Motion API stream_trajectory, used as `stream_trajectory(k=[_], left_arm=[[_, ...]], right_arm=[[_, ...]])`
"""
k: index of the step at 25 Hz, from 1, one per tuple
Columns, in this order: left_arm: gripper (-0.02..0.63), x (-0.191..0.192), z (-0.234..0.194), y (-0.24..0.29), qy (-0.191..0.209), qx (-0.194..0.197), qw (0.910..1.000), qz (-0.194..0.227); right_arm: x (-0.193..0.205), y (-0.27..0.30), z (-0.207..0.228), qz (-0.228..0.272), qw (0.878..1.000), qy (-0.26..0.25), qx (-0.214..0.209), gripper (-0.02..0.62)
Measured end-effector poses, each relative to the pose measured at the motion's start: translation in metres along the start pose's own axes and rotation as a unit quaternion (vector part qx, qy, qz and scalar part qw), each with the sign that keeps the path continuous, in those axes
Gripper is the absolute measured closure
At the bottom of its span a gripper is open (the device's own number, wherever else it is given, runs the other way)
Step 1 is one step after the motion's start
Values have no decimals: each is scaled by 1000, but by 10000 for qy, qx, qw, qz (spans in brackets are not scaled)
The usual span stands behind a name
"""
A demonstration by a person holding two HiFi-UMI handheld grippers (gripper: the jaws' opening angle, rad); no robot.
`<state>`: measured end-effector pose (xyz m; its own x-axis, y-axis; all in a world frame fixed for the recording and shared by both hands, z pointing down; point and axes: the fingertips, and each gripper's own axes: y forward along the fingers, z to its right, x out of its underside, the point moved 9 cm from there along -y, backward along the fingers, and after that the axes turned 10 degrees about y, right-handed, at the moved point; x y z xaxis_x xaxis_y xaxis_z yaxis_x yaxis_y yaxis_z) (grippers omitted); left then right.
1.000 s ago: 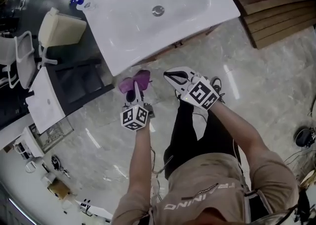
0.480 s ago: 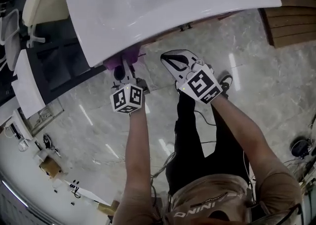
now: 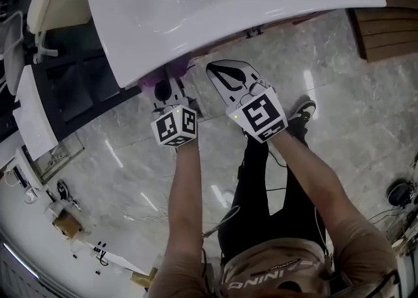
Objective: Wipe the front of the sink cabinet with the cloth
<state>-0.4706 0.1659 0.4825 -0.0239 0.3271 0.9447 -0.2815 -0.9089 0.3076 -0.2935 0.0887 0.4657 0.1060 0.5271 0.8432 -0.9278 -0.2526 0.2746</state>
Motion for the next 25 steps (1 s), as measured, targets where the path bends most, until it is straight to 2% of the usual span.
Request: stream_trajectory(k=[3,7,12,25], left_arm=[[569,-3,4,3,-4,-111,9999,-31],[569,-6,21,9,-283,-205,9994,-54],[569,-9,60,20,-229,-137,9996,-37],[569,-40,193,52,-141,469,9988,59]], right_arm=[[0,-2,1,-37,10000,19,74,584],[8,-10,9,-71,9993,330,139,584],[11,-36,33,-132,9989,405,191,584],[12,-134,113,-272,9974,388,552,584]])
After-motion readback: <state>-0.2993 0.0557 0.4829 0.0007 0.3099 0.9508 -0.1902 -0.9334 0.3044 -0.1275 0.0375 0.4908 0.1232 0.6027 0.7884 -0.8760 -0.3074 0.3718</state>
